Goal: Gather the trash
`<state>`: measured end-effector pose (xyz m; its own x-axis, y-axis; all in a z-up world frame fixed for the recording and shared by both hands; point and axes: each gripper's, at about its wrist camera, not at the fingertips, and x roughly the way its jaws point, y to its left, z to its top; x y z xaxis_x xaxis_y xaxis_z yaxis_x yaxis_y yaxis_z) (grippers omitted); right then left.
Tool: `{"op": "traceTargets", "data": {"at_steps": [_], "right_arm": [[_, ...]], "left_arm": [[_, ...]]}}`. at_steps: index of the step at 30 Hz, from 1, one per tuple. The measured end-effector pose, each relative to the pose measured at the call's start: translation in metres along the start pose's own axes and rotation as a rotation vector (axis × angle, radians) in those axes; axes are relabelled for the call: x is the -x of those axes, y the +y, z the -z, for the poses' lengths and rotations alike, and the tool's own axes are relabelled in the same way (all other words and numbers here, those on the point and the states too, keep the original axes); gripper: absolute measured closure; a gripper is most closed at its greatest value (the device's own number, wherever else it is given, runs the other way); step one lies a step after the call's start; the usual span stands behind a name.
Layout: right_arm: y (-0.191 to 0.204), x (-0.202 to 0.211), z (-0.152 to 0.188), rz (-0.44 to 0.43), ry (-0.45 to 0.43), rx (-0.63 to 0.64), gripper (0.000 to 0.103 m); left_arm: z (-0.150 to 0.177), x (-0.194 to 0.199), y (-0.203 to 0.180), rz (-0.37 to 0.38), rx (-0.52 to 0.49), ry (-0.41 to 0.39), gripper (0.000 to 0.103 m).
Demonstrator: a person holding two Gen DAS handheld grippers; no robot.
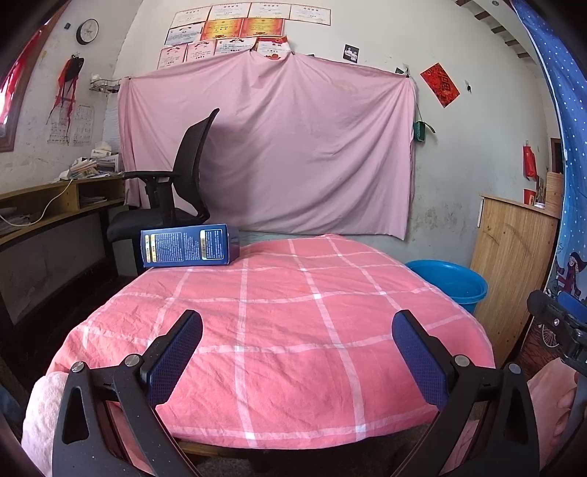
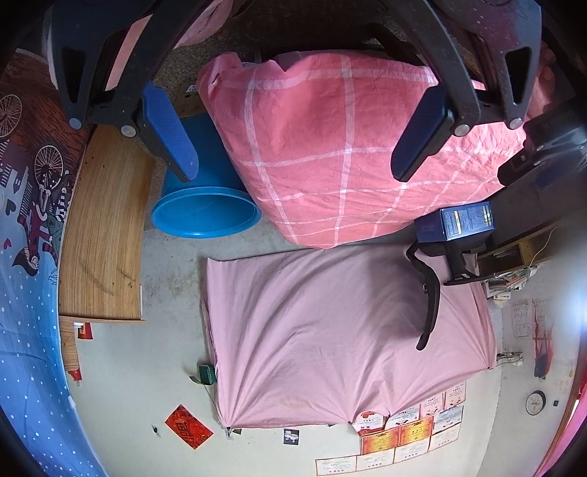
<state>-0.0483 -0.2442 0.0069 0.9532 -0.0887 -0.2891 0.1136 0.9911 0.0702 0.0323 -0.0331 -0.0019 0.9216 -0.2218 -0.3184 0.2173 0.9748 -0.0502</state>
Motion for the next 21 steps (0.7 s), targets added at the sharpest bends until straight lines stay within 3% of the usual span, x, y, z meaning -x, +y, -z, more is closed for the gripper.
{"op": "traceTargets", "data": {"at_steps": [21], "right_arm": [[-0.0035, -0.0039, 0.0012, 0.006, 0.011, -0.005, 0.000]], "left_arm": [[0.0005, 0.0014, 0.0004, 0.003, -0.007, -0.003, 0.002]]}}
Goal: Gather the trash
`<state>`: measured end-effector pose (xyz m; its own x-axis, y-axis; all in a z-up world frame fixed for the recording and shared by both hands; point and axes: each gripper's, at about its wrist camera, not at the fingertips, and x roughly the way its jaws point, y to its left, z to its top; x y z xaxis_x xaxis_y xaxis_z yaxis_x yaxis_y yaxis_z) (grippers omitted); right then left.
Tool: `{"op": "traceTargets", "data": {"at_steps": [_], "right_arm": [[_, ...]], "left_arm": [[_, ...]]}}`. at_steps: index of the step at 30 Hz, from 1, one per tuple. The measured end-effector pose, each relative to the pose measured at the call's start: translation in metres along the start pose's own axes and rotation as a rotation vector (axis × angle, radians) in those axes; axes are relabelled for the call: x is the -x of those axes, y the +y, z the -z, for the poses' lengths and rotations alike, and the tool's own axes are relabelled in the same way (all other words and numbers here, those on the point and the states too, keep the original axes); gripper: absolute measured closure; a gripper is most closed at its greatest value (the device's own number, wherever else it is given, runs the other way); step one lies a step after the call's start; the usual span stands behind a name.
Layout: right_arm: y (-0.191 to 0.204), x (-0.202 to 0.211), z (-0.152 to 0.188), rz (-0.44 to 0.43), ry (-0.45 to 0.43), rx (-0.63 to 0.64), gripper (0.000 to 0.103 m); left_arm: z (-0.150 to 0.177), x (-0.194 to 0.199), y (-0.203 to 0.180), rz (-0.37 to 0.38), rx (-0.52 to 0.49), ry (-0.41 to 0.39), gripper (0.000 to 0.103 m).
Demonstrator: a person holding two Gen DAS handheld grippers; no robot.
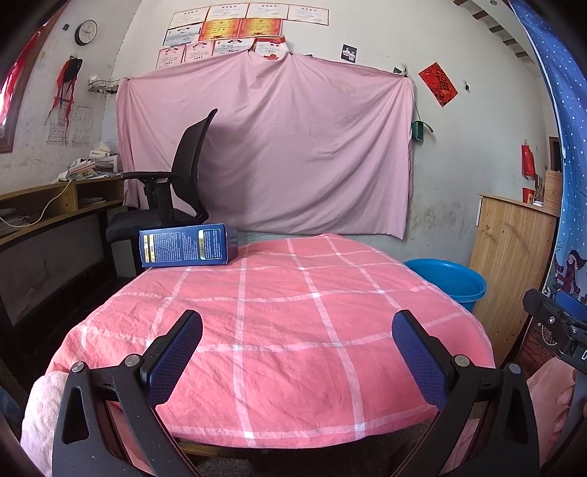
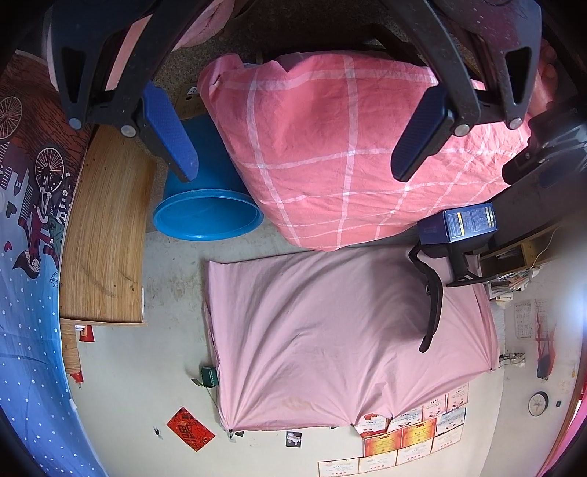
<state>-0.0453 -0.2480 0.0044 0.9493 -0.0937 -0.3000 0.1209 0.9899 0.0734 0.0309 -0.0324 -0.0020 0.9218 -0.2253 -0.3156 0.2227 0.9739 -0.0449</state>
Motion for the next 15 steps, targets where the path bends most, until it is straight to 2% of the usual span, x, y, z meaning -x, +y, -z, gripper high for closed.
{"op": "traceTargets", "data": {"at_steps": [15], "right_arm": [[-0.0004, -0.0001, 0.0002, 0.000, 0.000, 0.000, 0.000]], "left_arm": [[-0.0008, 0.0011, -0.0006, 0.000, -0.003, -0.007, 0.001]]}}
